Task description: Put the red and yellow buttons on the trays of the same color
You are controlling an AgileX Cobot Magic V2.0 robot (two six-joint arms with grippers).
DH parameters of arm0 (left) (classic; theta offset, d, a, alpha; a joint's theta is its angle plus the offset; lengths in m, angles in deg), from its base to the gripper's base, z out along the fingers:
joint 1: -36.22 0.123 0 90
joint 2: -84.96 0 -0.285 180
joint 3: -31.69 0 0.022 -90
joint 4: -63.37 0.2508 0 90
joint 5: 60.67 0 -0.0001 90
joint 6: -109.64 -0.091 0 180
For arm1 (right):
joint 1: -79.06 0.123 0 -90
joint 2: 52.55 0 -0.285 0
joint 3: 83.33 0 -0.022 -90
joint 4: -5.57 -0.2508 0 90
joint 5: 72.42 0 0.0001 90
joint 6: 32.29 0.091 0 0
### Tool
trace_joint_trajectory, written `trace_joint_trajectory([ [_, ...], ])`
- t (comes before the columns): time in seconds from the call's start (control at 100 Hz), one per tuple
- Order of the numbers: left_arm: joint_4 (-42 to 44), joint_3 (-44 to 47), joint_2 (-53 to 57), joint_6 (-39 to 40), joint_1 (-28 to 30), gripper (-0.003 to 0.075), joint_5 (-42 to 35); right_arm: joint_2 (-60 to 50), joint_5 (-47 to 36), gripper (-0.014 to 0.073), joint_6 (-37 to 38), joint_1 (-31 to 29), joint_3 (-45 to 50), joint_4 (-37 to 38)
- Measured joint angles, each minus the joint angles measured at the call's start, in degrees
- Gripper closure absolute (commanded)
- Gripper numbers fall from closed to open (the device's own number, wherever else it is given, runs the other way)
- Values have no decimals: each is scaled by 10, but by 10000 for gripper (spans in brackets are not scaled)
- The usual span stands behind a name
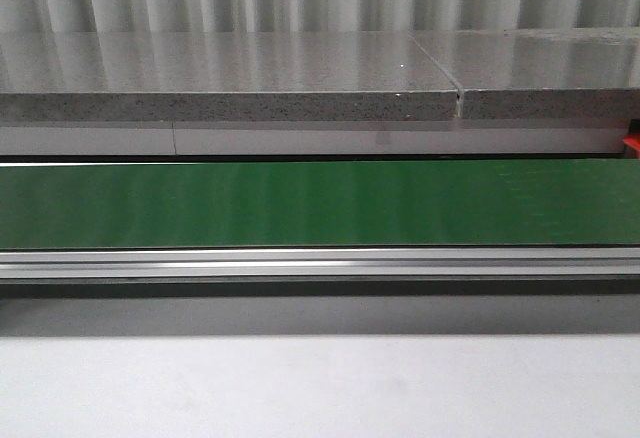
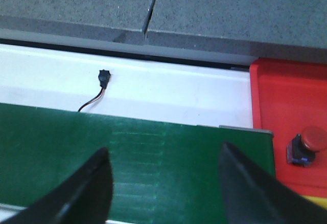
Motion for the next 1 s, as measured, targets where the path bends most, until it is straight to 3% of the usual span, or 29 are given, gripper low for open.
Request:
trace_joint_trajectory([
  [0.11, 0, 0, 0, 0, 0, 741, 0, -53, 4, 671, -1, 0, 39, 0],
  [0.34, 0, 0, 0, 0, 0, 741, 0, -116, 7, 664, -1, 1, 65, 0],
  [1.0, 0, 0, 0, 0, 0, 741, 0, -117, 7, 664, -1, 1, 66, 0],
])
